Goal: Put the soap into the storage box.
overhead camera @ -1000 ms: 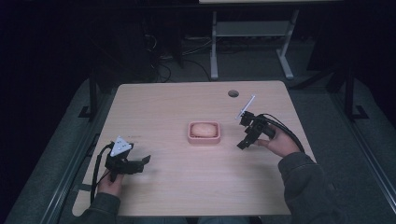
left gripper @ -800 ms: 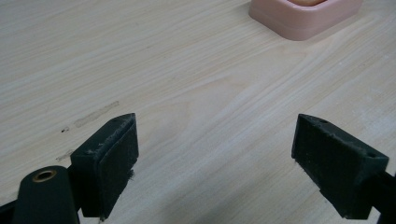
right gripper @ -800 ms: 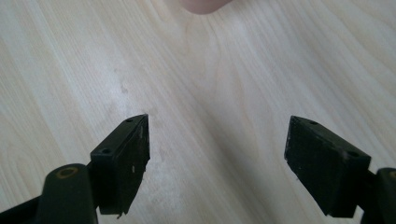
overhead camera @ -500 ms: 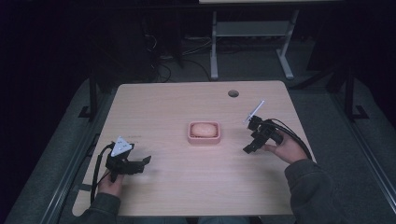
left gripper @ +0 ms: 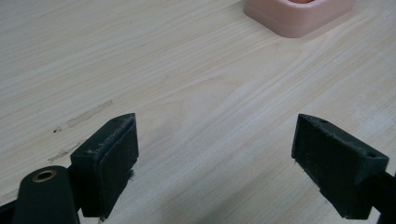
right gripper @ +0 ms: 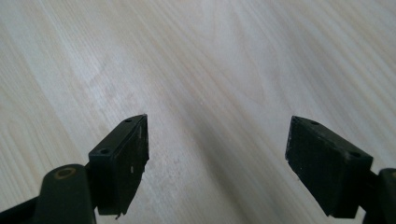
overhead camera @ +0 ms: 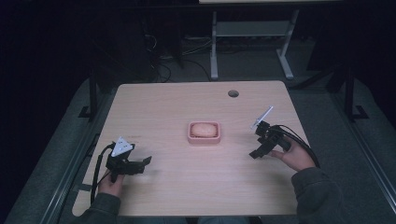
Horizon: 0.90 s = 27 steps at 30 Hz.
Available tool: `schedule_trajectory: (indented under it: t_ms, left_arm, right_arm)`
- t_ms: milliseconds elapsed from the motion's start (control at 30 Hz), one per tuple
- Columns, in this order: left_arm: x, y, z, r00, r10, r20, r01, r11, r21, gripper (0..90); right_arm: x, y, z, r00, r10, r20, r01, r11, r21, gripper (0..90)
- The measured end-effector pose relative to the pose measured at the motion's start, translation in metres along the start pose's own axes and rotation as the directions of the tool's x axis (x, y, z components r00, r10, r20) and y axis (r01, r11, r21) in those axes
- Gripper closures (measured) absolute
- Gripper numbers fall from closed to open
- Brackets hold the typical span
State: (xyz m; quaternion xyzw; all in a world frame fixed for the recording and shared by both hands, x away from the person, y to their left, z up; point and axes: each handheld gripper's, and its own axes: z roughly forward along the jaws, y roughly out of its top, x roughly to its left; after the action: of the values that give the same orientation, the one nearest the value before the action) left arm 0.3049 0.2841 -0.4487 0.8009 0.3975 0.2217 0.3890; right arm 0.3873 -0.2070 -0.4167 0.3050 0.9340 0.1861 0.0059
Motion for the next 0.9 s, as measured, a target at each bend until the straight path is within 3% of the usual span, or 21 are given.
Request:
schedule_trajectory:
  t_ms: [900]
  left_arm:
    - [-0.002,0.000,0.000,0.9997,0.009,0.024,-0.009,1.0000,-0.003,14.3]
  right_arm:
    - [0.005,-0.052,-0.003,0.9985,0.054,0.009,-0.053,0.998,-0.044,21.0]
